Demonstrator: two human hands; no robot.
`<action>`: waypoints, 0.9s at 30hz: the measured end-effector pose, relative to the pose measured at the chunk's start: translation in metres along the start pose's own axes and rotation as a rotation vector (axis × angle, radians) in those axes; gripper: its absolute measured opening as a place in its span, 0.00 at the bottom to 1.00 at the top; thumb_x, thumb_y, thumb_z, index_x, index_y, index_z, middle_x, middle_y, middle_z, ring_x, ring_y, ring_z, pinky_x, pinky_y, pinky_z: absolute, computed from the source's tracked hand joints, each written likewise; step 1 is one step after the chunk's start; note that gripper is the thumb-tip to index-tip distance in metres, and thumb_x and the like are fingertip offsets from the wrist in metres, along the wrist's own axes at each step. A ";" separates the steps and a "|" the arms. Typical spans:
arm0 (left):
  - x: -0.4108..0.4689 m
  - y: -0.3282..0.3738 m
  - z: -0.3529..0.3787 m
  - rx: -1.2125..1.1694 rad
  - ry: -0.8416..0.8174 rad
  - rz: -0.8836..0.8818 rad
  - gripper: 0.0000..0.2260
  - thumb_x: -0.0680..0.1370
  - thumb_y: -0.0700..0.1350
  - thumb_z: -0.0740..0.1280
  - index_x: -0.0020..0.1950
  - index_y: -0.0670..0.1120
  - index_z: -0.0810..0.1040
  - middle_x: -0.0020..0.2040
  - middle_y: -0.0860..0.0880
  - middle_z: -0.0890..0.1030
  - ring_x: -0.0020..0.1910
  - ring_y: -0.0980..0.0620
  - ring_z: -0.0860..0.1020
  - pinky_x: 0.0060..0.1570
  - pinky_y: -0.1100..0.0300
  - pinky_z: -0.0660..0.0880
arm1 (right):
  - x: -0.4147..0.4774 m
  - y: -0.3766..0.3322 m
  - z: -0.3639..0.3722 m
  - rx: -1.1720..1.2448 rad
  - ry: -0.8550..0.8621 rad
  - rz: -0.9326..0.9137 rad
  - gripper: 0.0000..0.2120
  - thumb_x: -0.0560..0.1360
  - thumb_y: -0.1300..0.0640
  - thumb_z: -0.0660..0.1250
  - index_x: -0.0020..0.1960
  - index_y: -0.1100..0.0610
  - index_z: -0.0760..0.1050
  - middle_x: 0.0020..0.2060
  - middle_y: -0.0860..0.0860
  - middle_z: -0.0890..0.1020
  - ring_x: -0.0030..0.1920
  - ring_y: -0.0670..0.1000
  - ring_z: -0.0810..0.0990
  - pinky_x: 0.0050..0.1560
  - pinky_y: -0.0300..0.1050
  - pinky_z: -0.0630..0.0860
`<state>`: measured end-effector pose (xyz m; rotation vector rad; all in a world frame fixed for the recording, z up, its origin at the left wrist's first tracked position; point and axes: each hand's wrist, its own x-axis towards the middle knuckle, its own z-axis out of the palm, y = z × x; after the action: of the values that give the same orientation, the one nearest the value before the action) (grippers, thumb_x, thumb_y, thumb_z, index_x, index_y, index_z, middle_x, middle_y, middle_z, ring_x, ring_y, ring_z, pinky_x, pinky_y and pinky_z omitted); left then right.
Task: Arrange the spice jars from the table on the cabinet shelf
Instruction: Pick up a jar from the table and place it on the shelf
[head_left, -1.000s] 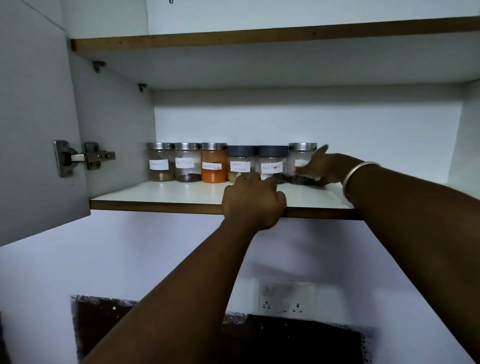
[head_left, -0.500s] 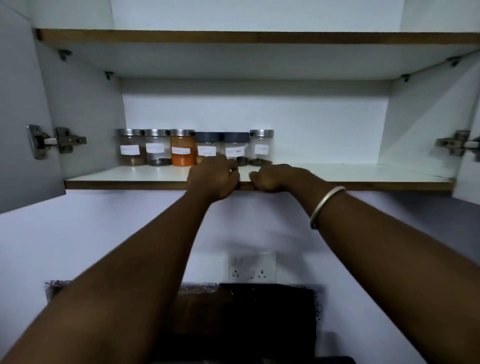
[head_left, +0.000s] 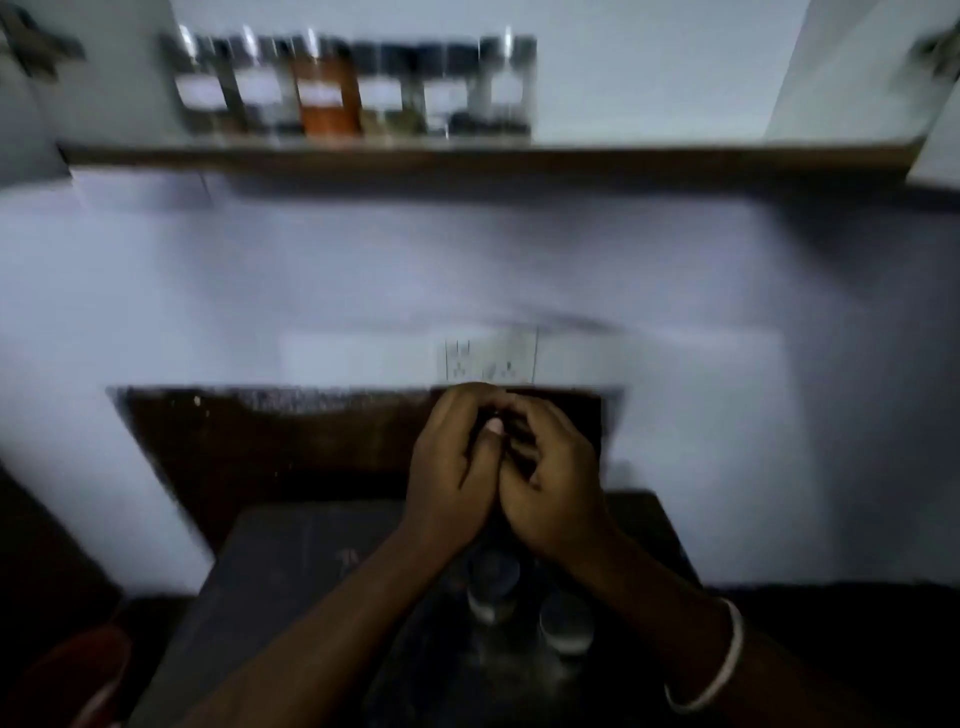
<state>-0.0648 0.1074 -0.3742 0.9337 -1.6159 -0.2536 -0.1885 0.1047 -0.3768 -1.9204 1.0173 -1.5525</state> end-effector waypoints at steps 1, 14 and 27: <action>-0.037 -0.011 0.009 -0.017 -0.035 -0.078 0.11 0.80 0.36 0.61 0.58 0.41 0.80 0.54 0.47 0.81 0.55 0.49 0.81 0.55 0.54 0.78 | -0.033 0.018 0.003 -0.012 -0.034 0.080 0.14 0.77 0.58 0.67 0.63 0.56 0.78 0.56 0.51 0.82 0.56 0.46 0.84 0.56 0.46 0.82; -0.232 -0.106 0.042 0.032 -0.779 -0.742 0.26 0.77 0.39 0.65 0.75 0.52 0.71 0.68 0.52 0.79 0.66 0.58 0.78 0.66 0.54 0.77 | -0.167 0.186 -0.006 -0.849 -0.559 0.428 0.40 0.70 0.50 0.77 0.78 0.56 0.65 0.79 0.66 0.61 0.80 0.70 0.56 0.78 0.68 0.59; -0.230 -0.115 0.029 -0.067 -0.718 -0.886 0.29 0.78 0.36 0.70 0.78 0.49 0.68 0.70 0.47 0.78 0.67 0.50 0.78 0.65 0.57 0.76 | -0.167 0.193 0.021 -0.604 -0.900 0.679 0.43 0.64 0.49 0.81 0.73 0.50 0.65 0.64 0.53 0.76 0.60 0.54 0.78 0.54 0.45 0.75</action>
<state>-0.0447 0.1809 -0.6216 1.5781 -1.6876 -1.3683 -0.2315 0.1142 -0.6285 -1.9582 1.5208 0.0482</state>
